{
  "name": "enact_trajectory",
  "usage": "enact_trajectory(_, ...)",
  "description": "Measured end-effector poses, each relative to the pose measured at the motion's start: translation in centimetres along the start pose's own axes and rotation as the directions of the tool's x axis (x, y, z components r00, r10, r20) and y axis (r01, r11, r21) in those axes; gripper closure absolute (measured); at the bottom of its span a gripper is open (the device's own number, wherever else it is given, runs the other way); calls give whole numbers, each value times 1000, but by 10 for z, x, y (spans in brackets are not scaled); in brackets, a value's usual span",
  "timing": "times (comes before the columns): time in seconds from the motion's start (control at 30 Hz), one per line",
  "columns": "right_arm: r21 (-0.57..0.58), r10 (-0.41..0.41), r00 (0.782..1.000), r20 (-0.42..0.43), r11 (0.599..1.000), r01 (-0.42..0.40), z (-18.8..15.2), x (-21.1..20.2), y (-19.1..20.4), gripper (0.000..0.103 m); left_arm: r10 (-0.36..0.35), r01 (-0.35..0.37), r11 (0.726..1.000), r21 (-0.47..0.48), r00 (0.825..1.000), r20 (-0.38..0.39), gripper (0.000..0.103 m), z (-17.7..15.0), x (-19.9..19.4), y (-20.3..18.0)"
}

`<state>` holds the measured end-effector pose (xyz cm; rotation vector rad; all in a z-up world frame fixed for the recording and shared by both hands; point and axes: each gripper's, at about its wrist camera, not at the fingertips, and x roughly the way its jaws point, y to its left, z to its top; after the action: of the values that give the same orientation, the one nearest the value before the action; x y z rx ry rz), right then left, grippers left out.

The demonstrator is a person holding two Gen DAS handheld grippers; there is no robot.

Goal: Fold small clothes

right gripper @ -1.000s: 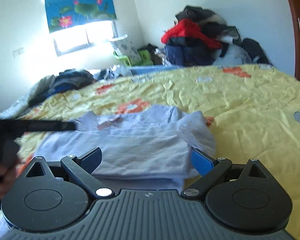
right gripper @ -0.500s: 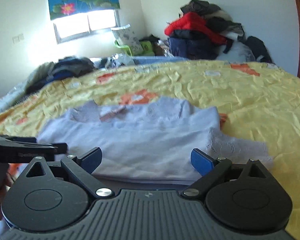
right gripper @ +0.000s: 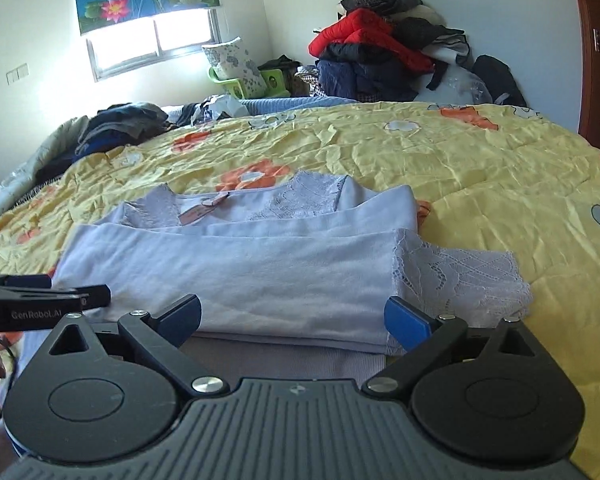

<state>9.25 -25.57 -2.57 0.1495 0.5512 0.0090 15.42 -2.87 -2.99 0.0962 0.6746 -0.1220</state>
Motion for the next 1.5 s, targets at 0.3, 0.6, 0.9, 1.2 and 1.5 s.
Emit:
enact_trajectory(0.3,30,0,1000,10,1000,0,-19,-37,-6,4,-33,29,995,-100,999,-41,12,-29,-32,15)
enact_trajectory(0.6,7,-18,998,-52,1000,18,-59,-81,-16,4,75,-76,997,-2,997,-27,12,-73,-79,38)
enact_trajectory(0.9,-17,54,998,-33,998,-54,-74,-100,5,4,-13,9,997,-81,999,-41,12,-96,-94,44)
enact_trajectory(1.2,-28,3,1000,-5,1000,-3,-77,-107,1,4,-8,5,997,-74,999,-45,12,-100,-101,48)
enact_trajectory(1.5,-32,25,998,-49,999,-27,-83,-111,3,4,-14,11,998,-63,998,-57,12,-102,-105,48)
